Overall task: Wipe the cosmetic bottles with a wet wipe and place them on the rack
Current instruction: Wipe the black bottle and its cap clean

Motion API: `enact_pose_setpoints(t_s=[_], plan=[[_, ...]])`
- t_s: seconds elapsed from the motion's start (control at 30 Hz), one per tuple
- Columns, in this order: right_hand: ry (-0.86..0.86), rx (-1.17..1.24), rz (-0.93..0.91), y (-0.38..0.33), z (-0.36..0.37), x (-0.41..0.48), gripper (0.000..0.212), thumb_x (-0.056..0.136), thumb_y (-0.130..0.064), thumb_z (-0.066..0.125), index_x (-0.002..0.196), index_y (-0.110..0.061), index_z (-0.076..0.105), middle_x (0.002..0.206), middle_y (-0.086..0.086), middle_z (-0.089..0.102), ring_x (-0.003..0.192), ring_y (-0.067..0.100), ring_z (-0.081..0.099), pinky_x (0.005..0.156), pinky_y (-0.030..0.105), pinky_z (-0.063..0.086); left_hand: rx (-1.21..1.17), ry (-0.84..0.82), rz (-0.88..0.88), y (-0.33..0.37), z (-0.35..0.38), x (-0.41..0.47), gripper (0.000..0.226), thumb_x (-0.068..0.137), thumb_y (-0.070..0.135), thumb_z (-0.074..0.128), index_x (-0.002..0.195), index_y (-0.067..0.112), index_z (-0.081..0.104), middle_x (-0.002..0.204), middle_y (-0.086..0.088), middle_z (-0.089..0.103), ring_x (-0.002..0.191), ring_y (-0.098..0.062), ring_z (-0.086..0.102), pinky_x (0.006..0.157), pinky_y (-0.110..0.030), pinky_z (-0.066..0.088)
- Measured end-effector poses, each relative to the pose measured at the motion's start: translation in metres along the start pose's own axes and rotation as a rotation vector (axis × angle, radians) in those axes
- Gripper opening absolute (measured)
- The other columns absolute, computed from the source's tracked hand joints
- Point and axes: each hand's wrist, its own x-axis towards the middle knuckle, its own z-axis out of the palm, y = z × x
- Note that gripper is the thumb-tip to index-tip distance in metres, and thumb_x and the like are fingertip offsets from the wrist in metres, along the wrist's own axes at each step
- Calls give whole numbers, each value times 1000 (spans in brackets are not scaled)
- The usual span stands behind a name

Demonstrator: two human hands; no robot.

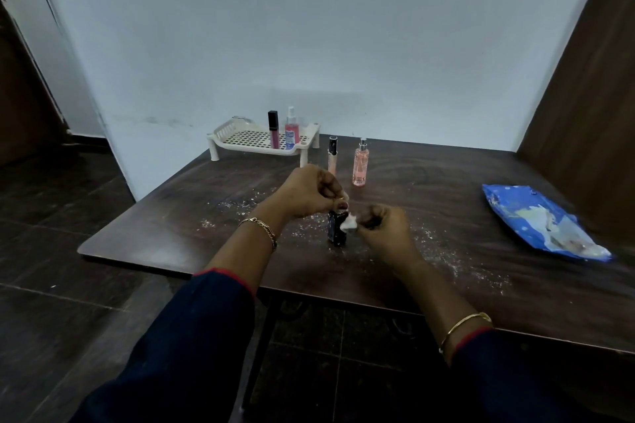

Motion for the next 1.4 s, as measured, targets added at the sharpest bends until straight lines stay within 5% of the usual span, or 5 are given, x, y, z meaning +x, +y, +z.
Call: enact_pose_setpoints(t_s=[0.27, 0.43, 0.6, 0.77, 1.4], plan=[[14, 2, -47, -12, -4, 7, 22, 68, -13, 82, 65, -3, 62, 67, 16, 65, 64, 27, 61, 62, 43, 53, -17, -11, -8, -2, 0, 1, 23, 73, 5, 78, 93, -1, 70, 88, -8, 74, 85, -19, 71, 82, -33, 58], [-67, -125, -1, -1, -4, 1, 15, 66, -13, 79, 63, -20, 66, 66, -4, 69, 63, 14, 64, 68, 45, 57, -17, -3, -1, -1, 0, 0, 23, 71, 7, 79, 91, 1, 70, 91, -10, 74, 88, -21, 71, 82, -34, 58], [5, -169, -16, -15, -5, 1, 30, 55, -44, 82, 67, -20, 69, 66, -7, 70, 62, 12, 66, 57, 38, 55, -16, 13, 6, -3, 1, 0, 20, 70, 9, 80, 87, 6, 70, 91, -9, 74, 88, -21, 71, 82, -33, 58], [29, -334, -7, -12, -1, -10, 15, 66, -22, 72, 58, -27, 61, 66, -11, 67, 64, 10, 64, 63, 38, 56, -22, -1, 4, -3, 0, 1, 20, 70, 9, 81, 86, 4, 70, 90, -8, 74, 88, -22, 71, 83, -37, 58], [210, -229, 8, -28, -4, -19, 15, 68, -29, 81, 66, -25, 66, 63, -15, 65, 60, 3, 61, 53, 24, 46, 261, 3, 88, 14, -1, 6, 24, 68, 27, 83, 68, 11, 64, 75, -1, 71, 68, -9, 65, 62, -18, 51]])
